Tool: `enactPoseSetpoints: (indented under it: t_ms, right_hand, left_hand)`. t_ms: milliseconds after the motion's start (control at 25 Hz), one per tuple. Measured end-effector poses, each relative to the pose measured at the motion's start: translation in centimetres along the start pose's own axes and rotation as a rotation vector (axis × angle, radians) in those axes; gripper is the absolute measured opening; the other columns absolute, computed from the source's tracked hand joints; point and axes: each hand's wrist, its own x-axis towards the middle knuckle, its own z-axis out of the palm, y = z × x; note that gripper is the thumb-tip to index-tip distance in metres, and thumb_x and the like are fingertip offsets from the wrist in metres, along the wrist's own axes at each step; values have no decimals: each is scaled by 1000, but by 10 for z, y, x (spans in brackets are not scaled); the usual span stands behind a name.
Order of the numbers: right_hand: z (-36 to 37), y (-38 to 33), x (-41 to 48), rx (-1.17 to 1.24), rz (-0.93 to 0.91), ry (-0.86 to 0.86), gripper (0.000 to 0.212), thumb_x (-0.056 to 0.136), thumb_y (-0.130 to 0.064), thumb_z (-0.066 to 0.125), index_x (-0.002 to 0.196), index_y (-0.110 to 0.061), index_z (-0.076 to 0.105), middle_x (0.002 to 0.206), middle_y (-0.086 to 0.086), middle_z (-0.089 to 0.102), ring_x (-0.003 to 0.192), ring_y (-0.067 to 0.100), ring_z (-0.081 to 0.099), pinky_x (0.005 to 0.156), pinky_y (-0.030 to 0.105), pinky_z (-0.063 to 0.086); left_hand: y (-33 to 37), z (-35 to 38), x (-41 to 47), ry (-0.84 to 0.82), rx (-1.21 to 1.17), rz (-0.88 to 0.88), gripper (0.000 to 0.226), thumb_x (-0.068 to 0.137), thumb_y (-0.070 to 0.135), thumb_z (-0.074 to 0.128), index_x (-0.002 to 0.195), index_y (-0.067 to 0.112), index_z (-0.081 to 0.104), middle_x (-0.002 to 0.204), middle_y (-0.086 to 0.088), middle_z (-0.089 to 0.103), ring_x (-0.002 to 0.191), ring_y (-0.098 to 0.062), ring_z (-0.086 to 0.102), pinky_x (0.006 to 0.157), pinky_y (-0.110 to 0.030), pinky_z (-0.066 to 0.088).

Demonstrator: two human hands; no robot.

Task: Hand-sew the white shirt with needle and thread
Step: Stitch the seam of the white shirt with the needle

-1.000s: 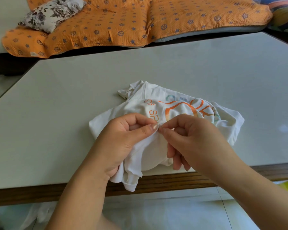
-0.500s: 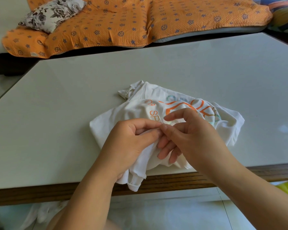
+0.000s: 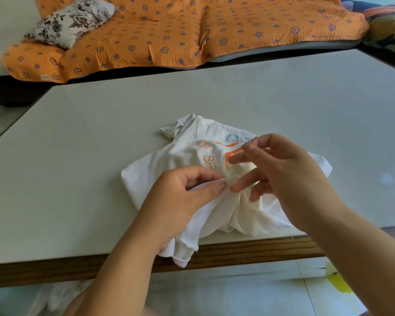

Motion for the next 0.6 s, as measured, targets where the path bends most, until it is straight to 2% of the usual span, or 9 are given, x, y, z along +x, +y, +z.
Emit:
enactPoseSetpoints:
  t_ms: [120,280,440,600]
  right_hand:
    - [-6,-5,7,406,173,-99,14,101,-14,45,102,-2,53,74,11,72,53,18,69,40,20,49]
    - [-13,-8,15,656,196,-58,11,99,-5,46,93,-7,54,64,10,65,65,21,73,55,23,58]
    - [-19,-4,24,477,28,115,8,99,-6,48,97,-7,56,61,9,63,85,30,73,81,38,60]
    - [-27,-2,32,276,-71,280,9,97,-11,54,92,-15,61,64,5,67,91,23,73,91,38,55]
  left_hand:
    - [1,1,1,-1,-20,-4,6,81,23,76,85,27,78,89,7,78,92,-6,72,88,-26,51]
    - [1,0,0,-18,-31,-15,9,83,17,74,84,25,77,89,4,78,91,-8,72,85,-24,51]
    - [2,-3,1,-18,-54,-21,8,83,16,73,81,24,76,88,2,78,91,-8,72,85,-22,49]
    - [3,-3,0,-27,-81,-25,12,81,17,73,77,28,77,87,3,78,88,-5,71,84,-21,47]
